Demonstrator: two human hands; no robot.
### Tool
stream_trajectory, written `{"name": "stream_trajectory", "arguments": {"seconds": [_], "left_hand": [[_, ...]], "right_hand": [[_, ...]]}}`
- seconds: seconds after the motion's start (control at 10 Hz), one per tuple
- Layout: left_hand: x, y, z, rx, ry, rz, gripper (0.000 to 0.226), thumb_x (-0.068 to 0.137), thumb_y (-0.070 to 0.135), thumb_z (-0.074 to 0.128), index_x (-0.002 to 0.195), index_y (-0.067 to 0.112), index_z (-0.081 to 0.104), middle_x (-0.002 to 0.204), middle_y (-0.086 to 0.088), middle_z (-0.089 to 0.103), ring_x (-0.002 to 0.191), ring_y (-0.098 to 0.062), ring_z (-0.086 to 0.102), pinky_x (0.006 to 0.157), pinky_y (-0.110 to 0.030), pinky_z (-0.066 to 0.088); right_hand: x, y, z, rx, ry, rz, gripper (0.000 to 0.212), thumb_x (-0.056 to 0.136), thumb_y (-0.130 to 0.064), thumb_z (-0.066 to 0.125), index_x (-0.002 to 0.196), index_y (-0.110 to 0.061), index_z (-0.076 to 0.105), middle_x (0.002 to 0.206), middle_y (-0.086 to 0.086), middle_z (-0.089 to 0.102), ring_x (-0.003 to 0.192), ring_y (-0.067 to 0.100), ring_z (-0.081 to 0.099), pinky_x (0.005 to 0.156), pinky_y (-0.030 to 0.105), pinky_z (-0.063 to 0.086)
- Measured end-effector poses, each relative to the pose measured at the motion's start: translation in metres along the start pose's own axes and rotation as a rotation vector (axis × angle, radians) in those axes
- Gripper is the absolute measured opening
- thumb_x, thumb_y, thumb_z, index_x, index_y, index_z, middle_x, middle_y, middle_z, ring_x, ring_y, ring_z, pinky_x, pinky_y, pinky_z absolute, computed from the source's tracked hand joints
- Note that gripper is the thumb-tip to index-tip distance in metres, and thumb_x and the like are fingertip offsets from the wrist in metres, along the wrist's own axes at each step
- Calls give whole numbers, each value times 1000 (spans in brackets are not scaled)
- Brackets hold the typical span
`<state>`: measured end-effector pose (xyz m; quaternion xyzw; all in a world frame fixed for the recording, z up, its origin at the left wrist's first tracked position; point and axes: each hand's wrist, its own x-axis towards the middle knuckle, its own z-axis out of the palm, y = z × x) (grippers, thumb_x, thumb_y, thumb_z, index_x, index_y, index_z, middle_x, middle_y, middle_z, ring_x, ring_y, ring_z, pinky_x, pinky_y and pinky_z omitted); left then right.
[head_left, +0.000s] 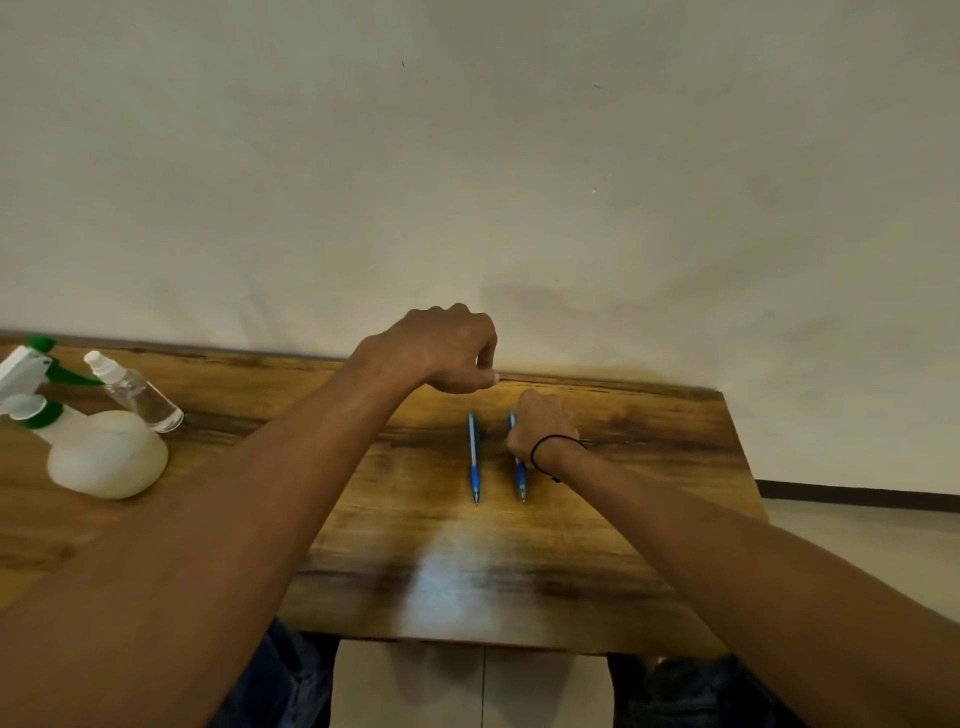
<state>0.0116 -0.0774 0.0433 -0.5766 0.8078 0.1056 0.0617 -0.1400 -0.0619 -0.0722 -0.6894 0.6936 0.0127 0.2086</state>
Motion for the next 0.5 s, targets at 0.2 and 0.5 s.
{"name": "stream_trajectory", "arguments": {"seconds": [0.2, 0.5], "left_hand": [[-11, -7, 4, 15, 26, -22, 32, 98, 52, 62, 115, 25, 68, 126, -4, 66, 108, -23, 64, 74, -34, 40], [-73, 20, -1, -154, 229, -111, 29, 100, 44, 59, 123, 27, 63, 110, 3, 74, 106, -21, 66, 90, -43, 53]], "right_hand": [[-1, -1, -18, 94, 101, 42, 26, 91, -14, 71, 114, -9, 59, 114, 13, 64, 100, 32, 63, 77, 38, 55], [-59, 0, -76, 13, 402, -138, 13, 90, -7, 61, 102, -9, 57, 97, 15, 65, 84, 37, 60, 63, 36, 41]]}}
